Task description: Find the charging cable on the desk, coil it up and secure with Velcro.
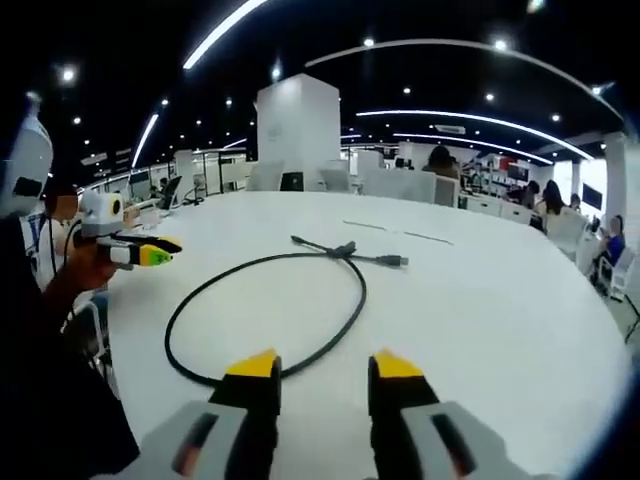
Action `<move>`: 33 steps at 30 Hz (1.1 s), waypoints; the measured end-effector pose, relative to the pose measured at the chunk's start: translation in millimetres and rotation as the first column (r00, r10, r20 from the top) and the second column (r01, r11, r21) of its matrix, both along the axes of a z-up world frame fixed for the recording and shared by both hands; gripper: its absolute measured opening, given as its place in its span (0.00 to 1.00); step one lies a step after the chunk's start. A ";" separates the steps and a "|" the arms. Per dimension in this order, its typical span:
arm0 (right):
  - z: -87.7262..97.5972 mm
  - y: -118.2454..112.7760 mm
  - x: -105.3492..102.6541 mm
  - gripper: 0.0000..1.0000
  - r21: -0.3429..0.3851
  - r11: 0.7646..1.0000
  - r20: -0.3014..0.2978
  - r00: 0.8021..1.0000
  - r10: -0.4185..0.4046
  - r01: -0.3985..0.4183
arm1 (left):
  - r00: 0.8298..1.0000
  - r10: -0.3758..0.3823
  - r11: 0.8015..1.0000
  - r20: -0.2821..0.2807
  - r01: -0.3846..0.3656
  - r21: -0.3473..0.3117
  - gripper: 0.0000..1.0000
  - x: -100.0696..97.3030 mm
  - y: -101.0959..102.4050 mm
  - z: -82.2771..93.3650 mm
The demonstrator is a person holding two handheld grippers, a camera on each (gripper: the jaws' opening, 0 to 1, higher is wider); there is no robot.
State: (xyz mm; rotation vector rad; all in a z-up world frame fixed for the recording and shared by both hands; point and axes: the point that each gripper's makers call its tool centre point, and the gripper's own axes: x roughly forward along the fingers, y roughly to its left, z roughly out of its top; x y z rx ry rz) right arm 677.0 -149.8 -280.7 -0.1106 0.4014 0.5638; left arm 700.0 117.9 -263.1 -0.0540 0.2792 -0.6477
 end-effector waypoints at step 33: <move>-8.4 -8.3 -23.6 0.37 -0.014 0.999 -0.036 0.998 -0.044 0.044 | 0.999 0.040 0.999 -0.020 -0.040 0.011 0.36 -19.2 12.2 -6.7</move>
